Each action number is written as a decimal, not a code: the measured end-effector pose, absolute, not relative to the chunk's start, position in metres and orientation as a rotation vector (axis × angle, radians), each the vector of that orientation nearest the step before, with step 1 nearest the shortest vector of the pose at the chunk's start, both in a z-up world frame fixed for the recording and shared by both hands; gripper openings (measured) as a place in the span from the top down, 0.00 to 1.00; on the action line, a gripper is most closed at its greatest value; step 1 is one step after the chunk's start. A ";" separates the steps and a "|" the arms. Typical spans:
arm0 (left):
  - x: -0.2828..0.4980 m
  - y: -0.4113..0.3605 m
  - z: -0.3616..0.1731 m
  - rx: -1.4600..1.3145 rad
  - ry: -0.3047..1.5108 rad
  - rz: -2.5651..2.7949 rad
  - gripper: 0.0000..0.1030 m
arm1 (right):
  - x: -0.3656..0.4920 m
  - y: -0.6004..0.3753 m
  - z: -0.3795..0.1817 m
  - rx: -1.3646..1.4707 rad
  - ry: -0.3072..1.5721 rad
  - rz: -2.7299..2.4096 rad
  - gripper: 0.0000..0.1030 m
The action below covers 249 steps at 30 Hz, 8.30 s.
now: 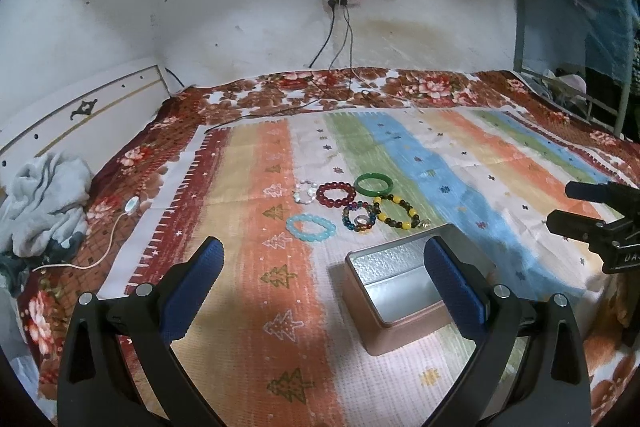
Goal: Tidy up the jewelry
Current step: 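Move both open grippers toward the bracelets beside the silver tin, then grasp the light blue bead bracelet with the left gripper while the right grasps the black-yellow bracelet, then carry both bracelets over the silver tin and open both grippers to drop them, then withdraw both open grippers from the tin toward the remaining bracelets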
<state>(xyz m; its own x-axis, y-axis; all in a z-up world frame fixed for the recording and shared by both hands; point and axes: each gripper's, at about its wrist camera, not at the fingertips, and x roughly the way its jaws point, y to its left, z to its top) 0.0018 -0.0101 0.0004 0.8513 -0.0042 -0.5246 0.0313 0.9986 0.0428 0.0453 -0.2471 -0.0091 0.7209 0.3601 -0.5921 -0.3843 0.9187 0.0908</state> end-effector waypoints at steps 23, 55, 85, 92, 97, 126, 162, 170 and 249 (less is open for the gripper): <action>0.000 -0.019 -0.005 0.086 0.558 -0.022 0.05 | 0.046 -0.247 -0.012 -0.036 0.655 0.410 0.05; 0.074 -0.004 -0.003 0.076 0.631 -0.029 0.05 | 0.114 -0.234 -0.008 -0.037 0.721 0.427 0.05; 0.178 0.024 -0.028 0.057 0.828 -0.011 0.05 | 0.209 -0.212 -0.033 -0.057 0.870 0.424 0.05; 0.199 0.036 -0.046 0.046 0.901 0.012 0.05 | 0.228 -0.203 -0.050 -0.084 0.918 0.423 0.05; 0.214 0.043 -0.066 0.055 1.007 0.053 0.05 | 0.244 -0.199 -0.063 -0.097 0.960 0.409 0.05; 0.255 0.058 -0.135 -0.027 1.298 0.006 0.35 | 0.308 -0.173 -0.135 -0.113 1.198 0.364 0.55; 0.232 0.031 -0.060 -0.064 1.096 -0.147 0.89 | 0.262 -0.155 -0.059 -0.145 1.017 0.483 0.89; 0.219 0.025 -0.045 -0.057 1.053 -0.163 0.89 | 0.243 -0.157 -0.039 -0.140 0.973 0.489 0.89; 0.112 -0.015 -0.010 0.023 0.895 -0.210 0.32 | 0.147 -0.184 0.005 -0.050 0.878 0.529 0.38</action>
<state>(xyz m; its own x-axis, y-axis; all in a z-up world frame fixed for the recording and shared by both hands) 0.1123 -0.0151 -0.0097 0.6063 -0.1719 -0.7764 0.1914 0.9792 -0.0674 0.1469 -0.1839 0.0045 0.5188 0.4206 -0.7443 -0.4611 0.8708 0.1707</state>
